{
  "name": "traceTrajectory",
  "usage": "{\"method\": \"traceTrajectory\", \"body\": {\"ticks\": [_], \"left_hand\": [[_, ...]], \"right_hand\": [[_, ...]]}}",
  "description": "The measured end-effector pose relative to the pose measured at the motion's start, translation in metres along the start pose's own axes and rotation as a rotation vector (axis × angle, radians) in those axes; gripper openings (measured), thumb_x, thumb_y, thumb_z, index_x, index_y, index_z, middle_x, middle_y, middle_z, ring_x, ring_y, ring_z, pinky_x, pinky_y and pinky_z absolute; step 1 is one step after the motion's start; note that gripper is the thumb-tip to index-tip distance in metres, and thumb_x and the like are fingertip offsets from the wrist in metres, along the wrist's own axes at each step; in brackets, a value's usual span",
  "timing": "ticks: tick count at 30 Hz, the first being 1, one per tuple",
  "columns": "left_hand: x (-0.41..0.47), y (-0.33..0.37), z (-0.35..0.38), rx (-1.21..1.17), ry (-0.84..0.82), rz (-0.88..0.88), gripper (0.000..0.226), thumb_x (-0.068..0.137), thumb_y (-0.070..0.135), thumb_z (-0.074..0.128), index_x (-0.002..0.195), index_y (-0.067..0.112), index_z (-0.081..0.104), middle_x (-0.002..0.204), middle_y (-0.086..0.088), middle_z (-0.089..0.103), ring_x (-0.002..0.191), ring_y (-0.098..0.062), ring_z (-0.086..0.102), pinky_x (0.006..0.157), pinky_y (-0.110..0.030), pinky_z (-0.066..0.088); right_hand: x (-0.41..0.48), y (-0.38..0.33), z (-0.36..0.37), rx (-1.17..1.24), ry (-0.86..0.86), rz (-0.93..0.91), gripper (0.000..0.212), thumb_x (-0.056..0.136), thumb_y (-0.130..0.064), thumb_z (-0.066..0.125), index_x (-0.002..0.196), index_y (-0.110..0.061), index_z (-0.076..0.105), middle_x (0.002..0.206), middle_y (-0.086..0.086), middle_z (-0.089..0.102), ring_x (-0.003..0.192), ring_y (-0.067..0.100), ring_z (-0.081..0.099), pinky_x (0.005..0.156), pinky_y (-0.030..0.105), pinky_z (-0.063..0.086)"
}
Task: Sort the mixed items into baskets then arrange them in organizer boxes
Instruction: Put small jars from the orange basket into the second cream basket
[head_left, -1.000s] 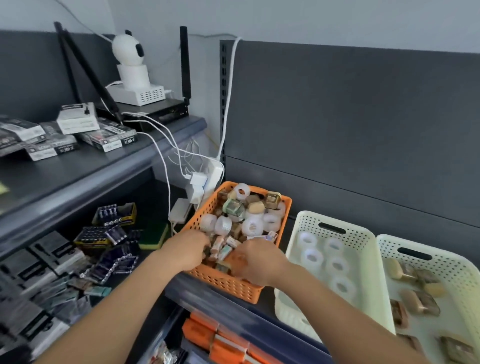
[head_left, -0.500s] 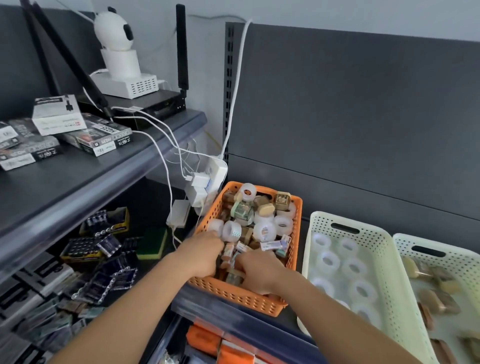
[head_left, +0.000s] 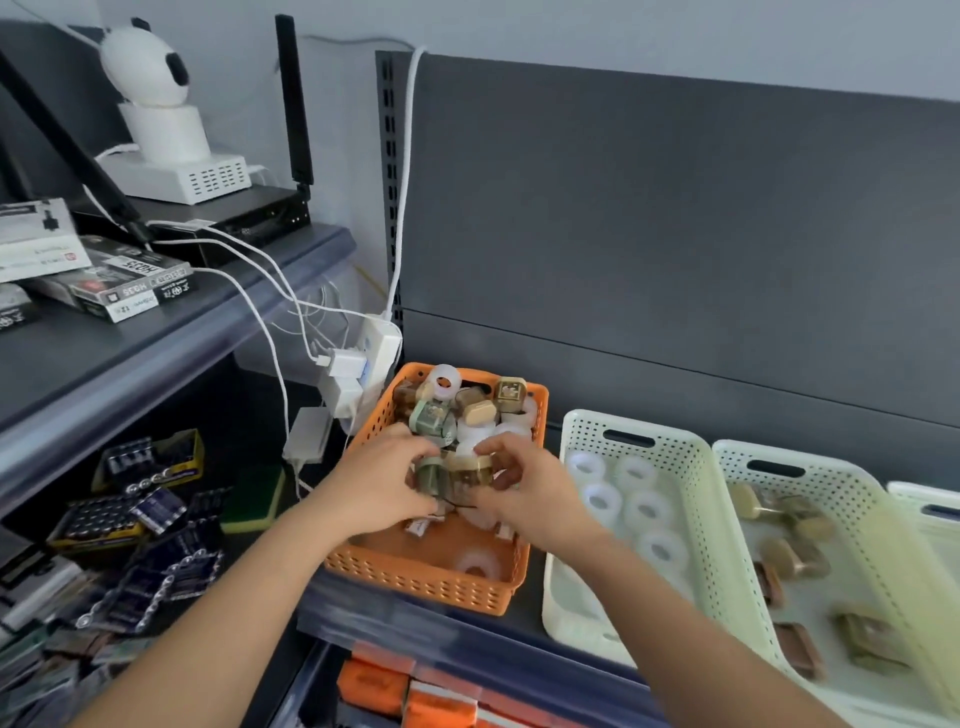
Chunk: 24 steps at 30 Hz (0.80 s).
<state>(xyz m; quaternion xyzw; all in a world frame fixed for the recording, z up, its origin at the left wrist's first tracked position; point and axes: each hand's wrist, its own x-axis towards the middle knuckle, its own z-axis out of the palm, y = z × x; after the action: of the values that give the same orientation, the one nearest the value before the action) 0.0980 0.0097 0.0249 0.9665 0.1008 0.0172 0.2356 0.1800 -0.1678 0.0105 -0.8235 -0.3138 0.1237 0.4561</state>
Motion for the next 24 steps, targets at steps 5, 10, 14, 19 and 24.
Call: {"method": "traceTrajectory", "body": {"ticks": [5, 10, 14, 19, 24], "left_hand": [[0.004, 0.067, 0.03, -0.108, 0.122, 0.091, 0.063, 0.079, 0.039, 0.073, 0.136, 0.028, 0.048, 0.129, 0.012, 0.045, 0.114, -0.008, 0.047, 0.088, -0.024, 0.038], [0.015, 0.152, 0.072, -0.222, 0.106, 0.175, 0.055, 0.08, 0.042, 0.07, 0.129, 0.022, 0.054, 0.114, 0.009, 0.051, 0.101, -0.007, 0.053, 0.089, -0.027, 0.045], [0.018, 0.213, 0.113, -0.158, 0.071, 0.278, 0.06, 0.086, 0.052, 0.059, 0.137, 0.024, 0.046, 0.128, 0.011, 0.046, 0.106, -0.004, 0.048, 0.096, -0.027, 0.041], [0.019, 0.269, 0.162, 0.095, 0.053, 0.397, 0.055, 0.09, 0.057, 0.048, 0.133, 0.023, 0.046, 0.122, 0.004, 0.057, 0.106, -0.016, 0.056, 0.096, -0.037, 0.044], [0.016, 0.287, 0.193, 0.354, 0.047, 0.434, 0.033, 0.088, 0.033, 0.063, 0.118, 0.02, 0.057, 0.115, 0.002, 0.054, 0.106, -0.018, 0.05, 0.097, -0.035, 0.034]], "right_hand": [[-0.032, 0.014, -0.065, 0.118, 0.199, -0.01, 0.033, 0.072, -0.02, 0.077, 0.092, -0.039, 0.059, 0.087, -0.013, 0.065, 0.069, 0.0, 0.061, 0.065, 0.015, 0.05], [-0.078, 0.052, -0.139, 0.117, 0.343, 0.075, 0.032, 0.075, -0.018, 0.072, 0.097, -0.038, 0.06, 0.088, -0.012, 0.063, 0.062, 0.007, 0.062, 0.062, 0.034, 0.055], [-0.116, 0.093, -0.191, -0.068, 0.388, 0.164, 0.04, 0.077, -0.025, 0.069, 0.112, -0.036, 0.055, 0.088, -0.013, 0.064, 0.064, 0.0, 0.062, 0.06, 0.024, 0.05], [-0.151, 0.139, -0.226, -0.373, 0.307, 0.313, 0.037, 0.078, -0.034, 0.067, 0.109, -0.031, 0.047, 0.089, -0.017, 0.059, 0.073, 0.002, 0.057, 0.057, 0.019, 0.039], [-0.17, 0.167, -0.23, -0.612, 0.156, 0.295, 0.013, 0.084, -0.03, 0.065, 0.094, -0.022, 0.06, 0.094, -0.003, 0.062, 0.081, 0.015, 0.058, 0.066, 0.024, 0.045]]}}
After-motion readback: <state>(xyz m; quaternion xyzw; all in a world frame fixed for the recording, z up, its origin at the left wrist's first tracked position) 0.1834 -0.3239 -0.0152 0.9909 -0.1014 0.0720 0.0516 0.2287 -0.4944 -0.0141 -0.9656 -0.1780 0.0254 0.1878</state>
